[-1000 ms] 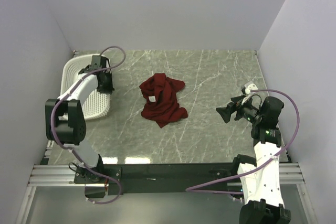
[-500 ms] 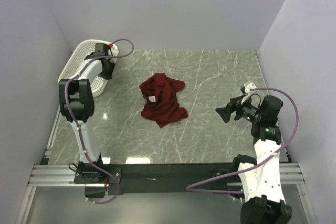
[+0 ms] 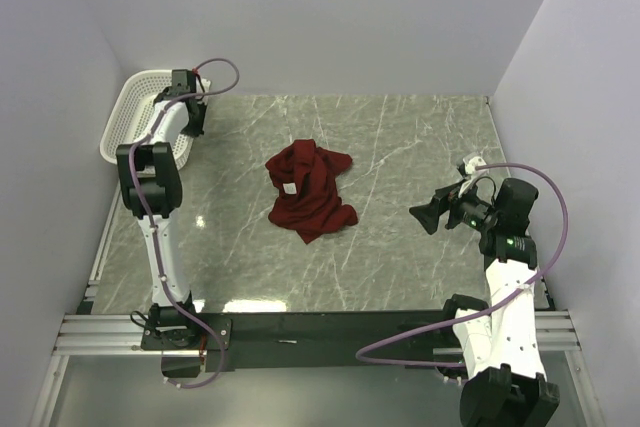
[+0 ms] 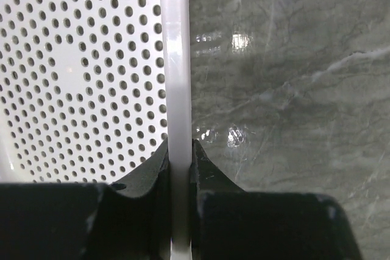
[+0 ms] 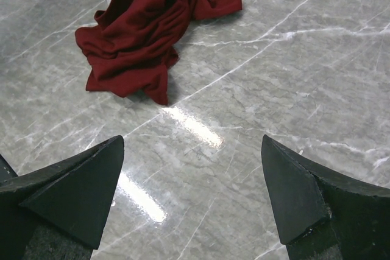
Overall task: Fold and stack the t-shirts
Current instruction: Flatten the tshirt out
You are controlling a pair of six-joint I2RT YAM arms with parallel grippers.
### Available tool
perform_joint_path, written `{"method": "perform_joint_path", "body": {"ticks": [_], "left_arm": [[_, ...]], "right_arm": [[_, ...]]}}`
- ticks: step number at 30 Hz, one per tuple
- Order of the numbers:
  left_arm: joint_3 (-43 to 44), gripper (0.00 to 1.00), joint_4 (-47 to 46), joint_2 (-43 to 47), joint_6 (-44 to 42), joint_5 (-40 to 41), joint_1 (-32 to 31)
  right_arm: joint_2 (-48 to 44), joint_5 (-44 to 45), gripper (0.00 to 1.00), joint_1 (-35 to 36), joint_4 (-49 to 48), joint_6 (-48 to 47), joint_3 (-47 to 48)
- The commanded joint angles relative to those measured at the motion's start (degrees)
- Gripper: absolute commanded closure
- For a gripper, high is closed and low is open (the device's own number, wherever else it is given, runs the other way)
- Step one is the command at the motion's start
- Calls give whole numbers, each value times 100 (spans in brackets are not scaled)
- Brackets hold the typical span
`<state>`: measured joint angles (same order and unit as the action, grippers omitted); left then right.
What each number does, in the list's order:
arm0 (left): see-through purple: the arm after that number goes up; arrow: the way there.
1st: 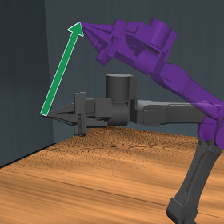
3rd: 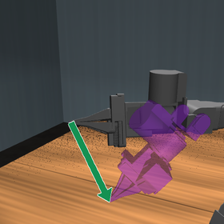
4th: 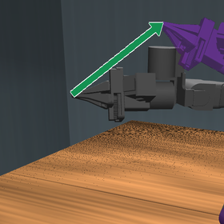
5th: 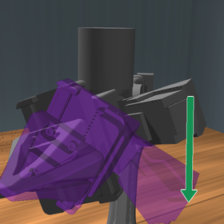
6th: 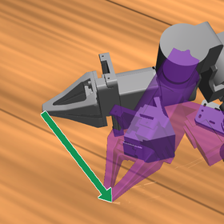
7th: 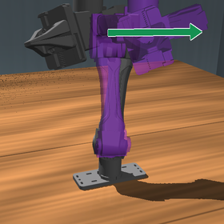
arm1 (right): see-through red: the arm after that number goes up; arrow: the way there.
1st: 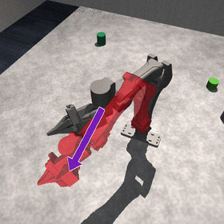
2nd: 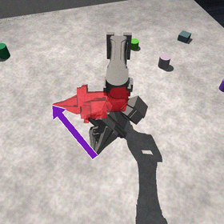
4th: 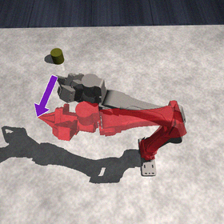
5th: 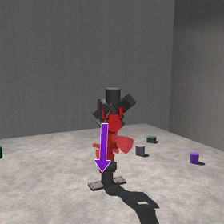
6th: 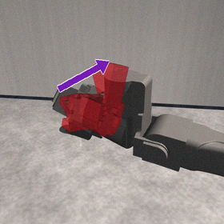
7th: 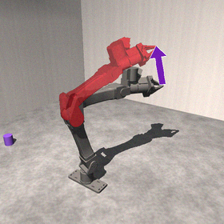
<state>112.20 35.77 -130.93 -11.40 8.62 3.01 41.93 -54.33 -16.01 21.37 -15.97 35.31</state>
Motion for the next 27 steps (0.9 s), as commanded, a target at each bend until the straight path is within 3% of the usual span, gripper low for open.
{"method": "perform_joint_path", "body": {"ticks": [1, 7, 8, 10, 14, 16, 18, 21, 22, 24, 25, 27], "left_arm": [[320, 99, -8, -213, 366, 122, 51], [-276, 88, -491, 243, 498, 421, 60], [-339, 75, -544, 339, 533, 412, 60], [-566, 65, -693, 743, 586, 255, 60], [-954, 29, -1255, 1569, 735, -97, 34], [-1033, 18, -1274, 2034, 779, -263, 33], [-1208, 1, -1449, 2630, 850, -387, 33], [-2138, 1, -2166, 3849, 1051, -773, 42], [-2924, 1, -2440, 4239, 1104, -809, 51], [-3816, 1, -3064, 5378, 1700, -1020, 60], [-4629, 1, -3528, 5725, 1981, -1029, 69], [-5328, 1, -3840, 6393, 2509, -1510, 77]], "right_arm": [[8, -113, 1, -7, -1, -73, 257], [25, -78, 1, -7, -18, -73, 248], [43, -69, 1, -7, -27, -73, 240], [43, -69, 1, -7, -36, -73, 222], [52, -52, 1, -7, -45, -135, 204], [43, -95, 0, -7, -19, -213, 169], [17, -297, 0, 1, 95, -476, 134], [17, -648, 0, 1, 314, -855, 108], [17, -710, 0, 1, 342, -916, 108], [113, -834, 0, 106, 465, -1057, 125], [166, -834, 0, 168, 491, -1058, 143], [411, -643, 0, 422, 614, -1110, 274]]}}
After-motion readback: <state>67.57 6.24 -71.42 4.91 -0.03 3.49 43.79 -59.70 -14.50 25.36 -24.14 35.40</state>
